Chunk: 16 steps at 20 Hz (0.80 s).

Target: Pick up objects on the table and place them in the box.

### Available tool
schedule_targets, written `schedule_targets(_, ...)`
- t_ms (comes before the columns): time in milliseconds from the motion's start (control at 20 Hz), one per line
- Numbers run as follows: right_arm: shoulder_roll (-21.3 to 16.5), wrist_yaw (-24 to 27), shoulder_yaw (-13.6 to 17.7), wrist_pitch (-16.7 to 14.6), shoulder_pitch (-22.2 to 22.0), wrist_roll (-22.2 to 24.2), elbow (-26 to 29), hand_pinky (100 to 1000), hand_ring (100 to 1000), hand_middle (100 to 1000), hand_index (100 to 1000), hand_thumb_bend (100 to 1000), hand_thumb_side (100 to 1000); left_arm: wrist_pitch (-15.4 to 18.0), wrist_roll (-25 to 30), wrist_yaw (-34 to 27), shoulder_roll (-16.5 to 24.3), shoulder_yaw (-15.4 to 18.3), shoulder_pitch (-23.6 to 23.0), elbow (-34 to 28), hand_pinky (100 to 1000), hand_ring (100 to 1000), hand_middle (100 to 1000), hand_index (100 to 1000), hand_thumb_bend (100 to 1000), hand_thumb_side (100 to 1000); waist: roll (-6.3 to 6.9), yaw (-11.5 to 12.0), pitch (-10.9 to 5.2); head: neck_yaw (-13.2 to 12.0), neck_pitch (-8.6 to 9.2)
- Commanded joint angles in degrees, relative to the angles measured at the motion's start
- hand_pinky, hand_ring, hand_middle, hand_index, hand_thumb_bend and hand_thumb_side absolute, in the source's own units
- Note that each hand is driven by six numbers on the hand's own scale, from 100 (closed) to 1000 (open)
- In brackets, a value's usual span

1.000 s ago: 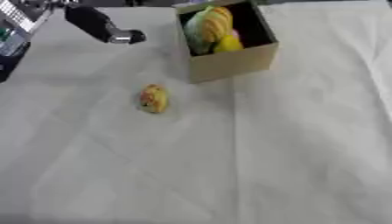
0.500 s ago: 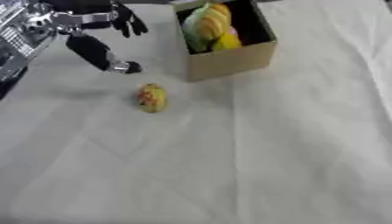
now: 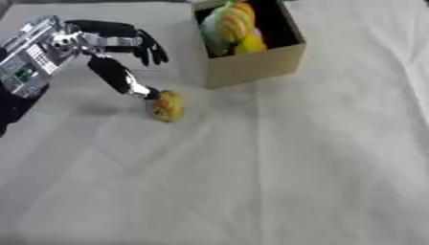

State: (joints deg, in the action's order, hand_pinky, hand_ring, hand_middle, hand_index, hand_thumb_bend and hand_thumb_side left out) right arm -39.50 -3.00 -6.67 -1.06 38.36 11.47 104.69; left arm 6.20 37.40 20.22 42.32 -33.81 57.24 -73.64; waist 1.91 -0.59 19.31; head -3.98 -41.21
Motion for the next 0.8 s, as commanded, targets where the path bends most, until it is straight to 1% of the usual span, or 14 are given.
schedule_targets(50,-0.7,0.5,0.9,0.1,1.1,-0.1,0.8,878,702,595,739,100,521,0.2,1.0,0.1,-0.2,-0.3,1.0,0.4,802,727,728,854,508,495,-0.29,0.0,-1.10,-0.4,0.62)
schedule_targets(250,-0.4,0.6,0.9,0.1,1.2,-0.1,0.9,878,702,595,739,100,521,1.4,0.1,3.8,-1.3,-0.5,0.7,1.8,793,723,719,835,518,462,-0.45,0.0,-1.08,-0.6,0.76)
schedule_targets(400,-0.2,0.6,0.9,0.1,1.3,-0.2,1.0,879,702,595,739,100,521,2.9,-1.4,7.3,-2.4,-0.4,0.4,3.8,784,720,714,825,499,448,-0.61,0.0,-1.09,-0.6,0.86)
schedule_targets(600,0.1,0.7,1.0,0.1,1.4,-0.3,1.0,879,702,596,739,100,520,4.9,-3.4,11.4,-4.4,-0.1,0.2,7.2,768,709,704,805,435,431,-0.93,-0.1,-1.15,-0.9,0.93)
schedule_targets(650,0.1,0.7,1.0,0.1,1.4,-0.3,1.0,879,702,596,739,100,520,5.4,-3.7,12.5,-4.8,-0.1,0.1,8.1,768,709,704,805,434,430,-1.01,-0.2,-1.15,-0.9,0.92)
schedule_targets(750,0.1,0.7,1.0,0.1,1.5,-0.3,1.0,879,702,596,739,100,520,6.4,-4.2,14.2,-5.4,0.1,0.0,9.6,764,706,701,800,393,422,-1.12,-0.2,-1.15,-1.0,0.91)
schedule_targets(800,0.2,0.7,1.0,0.1,1.5,-0.4,1.0,879,702,596,739,100,520,6.8,-4.4,14.8,-5.6,0.3,0.0,10.3,758,697,692,792,354,415,-1.16,-0.2,-1.14,-1.0,0.93)
